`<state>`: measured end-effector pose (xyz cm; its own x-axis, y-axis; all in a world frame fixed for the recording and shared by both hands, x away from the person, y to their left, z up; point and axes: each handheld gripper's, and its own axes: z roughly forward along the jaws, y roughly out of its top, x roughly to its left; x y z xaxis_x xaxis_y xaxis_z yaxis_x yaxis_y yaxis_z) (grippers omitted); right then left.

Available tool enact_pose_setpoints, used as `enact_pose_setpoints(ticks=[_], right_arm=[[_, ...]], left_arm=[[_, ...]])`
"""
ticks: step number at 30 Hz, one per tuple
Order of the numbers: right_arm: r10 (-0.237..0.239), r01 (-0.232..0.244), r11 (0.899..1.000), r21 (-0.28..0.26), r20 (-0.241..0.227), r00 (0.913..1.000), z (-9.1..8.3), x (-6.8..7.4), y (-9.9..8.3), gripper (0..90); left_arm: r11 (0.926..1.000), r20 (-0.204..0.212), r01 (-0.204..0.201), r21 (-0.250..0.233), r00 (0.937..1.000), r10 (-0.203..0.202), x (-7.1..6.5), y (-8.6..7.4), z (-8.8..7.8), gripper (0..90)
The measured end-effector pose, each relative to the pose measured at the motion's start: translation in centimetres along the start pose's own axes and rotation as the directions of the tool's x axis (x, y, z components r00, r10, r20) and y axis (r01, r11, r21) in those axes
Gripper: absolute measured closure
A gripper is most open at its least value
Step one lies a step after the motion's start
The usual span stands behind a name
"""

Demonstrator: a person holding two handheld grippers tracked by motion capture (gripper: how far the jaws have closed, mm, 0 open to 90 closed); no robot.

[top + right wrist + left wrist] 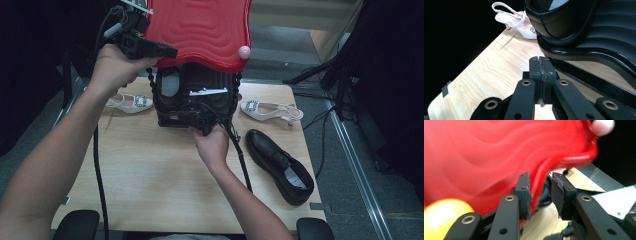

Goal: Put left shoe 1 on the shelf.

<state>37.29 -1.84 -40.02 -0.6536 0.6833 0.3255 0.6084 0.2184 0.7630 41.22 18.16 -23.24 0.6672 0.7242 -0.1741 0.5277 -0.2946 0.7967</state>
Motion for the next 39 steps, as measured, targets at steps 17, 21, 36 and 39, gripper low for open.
enact_pose_setpoints(ticks=[17,21,36,39], right_arm=[[0.019,-0.017,0.999,0.032,-0.054,0.9984,-3.5,-2.7,-4.1,89.7],[0.042,-0.040,0.998,0.039,-0.052,0.9977,-3.5,-3.5,-5.4,88.5],[0.063,-0.060,0.997,0.040,-0.102,0.9928,-4.7,-4.8,-7.7,73.1],[0.057,-0.047,0.996,0.081,-0.124,0.9907,-5.3,-5.4,-7.9,70.0]], left_arm=[[0.9966,0.033,-0.020,0.080,0.9993,0.017,-1.7,-6.9,0.4,58.5],[0.9965,0.042,-0.024,0.081,0.9989,0.020,-2.1,-7.9,0.9,58.4],[0.9914,0.075,0.052,0.120,0.9953,-0.061,-1.2,-12.0,3.7,57.6],[0.9871,0.089,0.073,0.143,0.9922,-0.087,-0.9,-13.3,4.7,57.0]])
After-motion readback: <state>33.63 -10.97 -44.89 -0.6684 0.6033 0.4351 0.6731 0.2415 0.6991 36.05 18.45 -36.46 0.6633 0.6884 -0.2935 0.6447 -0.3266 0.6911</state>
